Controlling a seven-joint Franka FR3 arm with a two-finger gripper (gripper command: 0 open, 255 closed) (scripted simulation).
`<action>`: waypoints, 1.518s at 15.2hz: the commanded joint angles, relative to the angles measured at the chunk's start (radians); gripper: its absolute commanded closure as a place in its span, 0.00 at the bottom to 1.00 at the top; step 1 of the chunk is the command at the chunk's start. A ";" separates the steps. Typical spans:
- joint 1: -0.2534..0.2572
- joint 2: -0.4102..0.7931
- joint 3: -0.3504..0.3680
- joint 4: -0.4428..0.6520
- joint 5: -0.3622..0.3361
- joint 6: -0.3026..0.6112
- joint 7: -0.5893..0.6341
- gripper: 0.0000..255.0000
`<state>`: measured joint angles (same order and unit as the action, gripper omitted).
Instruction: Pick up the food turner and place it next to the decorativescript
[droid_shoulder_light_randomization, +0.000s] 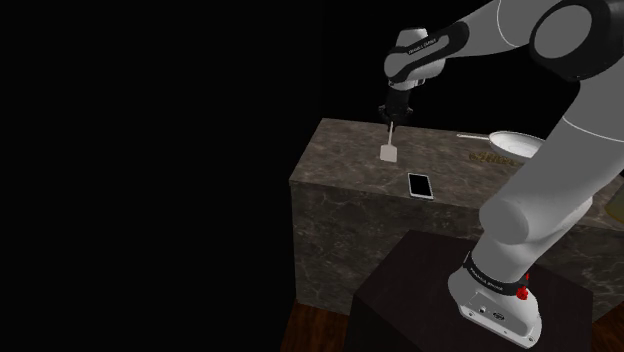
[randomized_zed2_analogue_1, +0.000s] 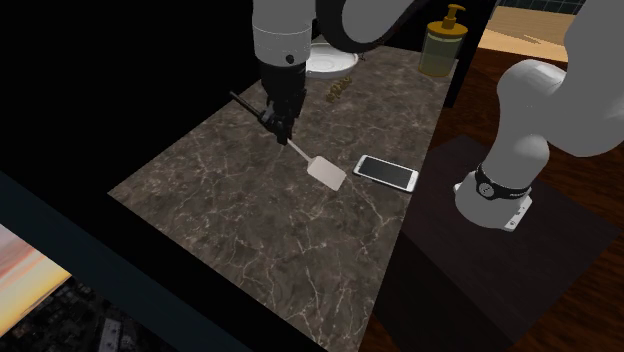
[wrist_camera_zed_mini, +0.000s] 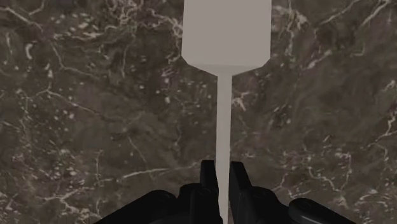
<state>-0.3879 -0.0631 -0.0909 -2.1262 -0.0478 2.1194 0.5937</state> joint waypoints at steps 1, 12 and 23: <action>-0.022 0.002 -0.026 0.004 0.001 0.000 -0.050 1.00; -0.150 0.076 -0.164 0.091 0.033 -0.007 -0.333 1.00; -0.183 0.151 -0.193 0.068 0.063 0.088 -0.408 1.00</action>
<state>-0.5699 0.0799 -0.2829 -2.0529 0.0122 2.1944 0.1889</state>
